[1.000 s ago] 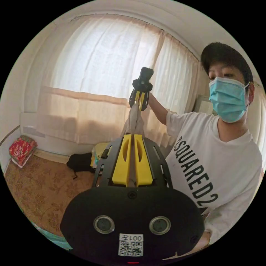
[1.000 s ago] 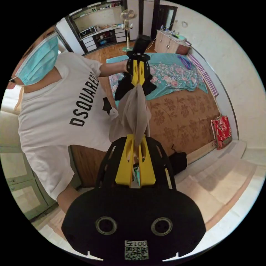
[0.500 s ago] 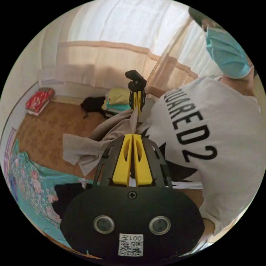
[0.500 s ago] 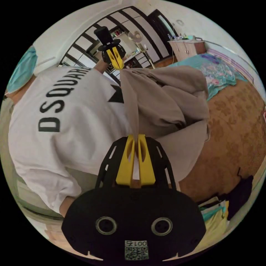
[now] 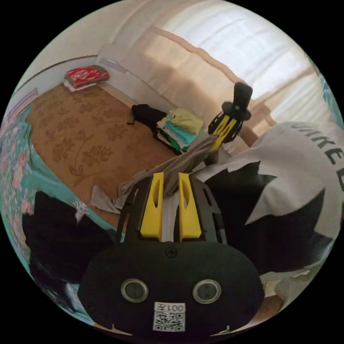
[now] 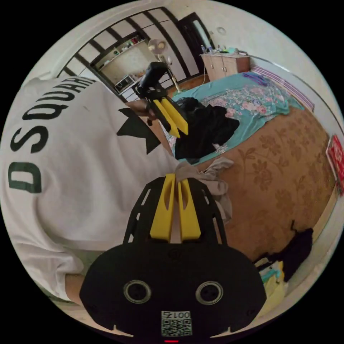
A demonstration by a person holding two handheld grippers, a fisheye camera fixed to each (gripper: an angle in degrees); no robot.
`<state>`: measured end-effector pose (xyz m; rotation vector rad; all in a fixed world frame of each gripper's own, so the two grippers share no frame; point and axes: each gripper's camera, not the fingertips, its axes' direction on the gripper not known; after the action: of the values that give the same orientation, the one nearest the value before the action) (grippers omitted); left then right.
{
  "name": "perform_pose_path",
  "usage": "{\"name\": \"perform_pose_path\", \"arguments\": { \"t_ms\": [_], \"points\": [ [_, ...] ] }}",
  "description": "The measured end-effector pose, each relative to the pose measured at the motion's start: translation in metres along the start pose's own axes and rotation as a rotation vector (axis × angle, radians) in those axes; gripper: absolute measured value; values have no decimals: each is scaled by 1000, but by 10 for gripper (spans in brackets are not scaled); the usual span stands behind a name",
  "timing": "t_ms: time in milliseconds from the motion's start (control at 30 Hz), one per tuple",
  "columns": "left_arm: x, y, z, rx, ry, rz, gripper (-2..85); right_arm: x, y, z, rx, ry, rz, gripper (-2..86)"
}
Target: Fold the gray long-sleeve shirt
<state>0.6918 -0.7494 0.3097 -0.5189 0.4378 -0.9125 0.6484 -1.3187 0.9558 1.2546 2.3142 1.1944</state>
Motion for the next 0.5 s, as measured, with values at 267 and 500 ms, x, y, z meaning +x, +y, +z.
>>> {"name": "perform_pose_path", "arguments": {
  "t_ms": [267, 500],
  "points": [
    [56, -90, 36, -189, -65, 597, 99, -79, -74, -88, -144, 403, -347, 2],
    [33, -104, 7, -16, 91, 534, 1, -83, -72, -136, -156, 522, -306, 4]
  ]
}}
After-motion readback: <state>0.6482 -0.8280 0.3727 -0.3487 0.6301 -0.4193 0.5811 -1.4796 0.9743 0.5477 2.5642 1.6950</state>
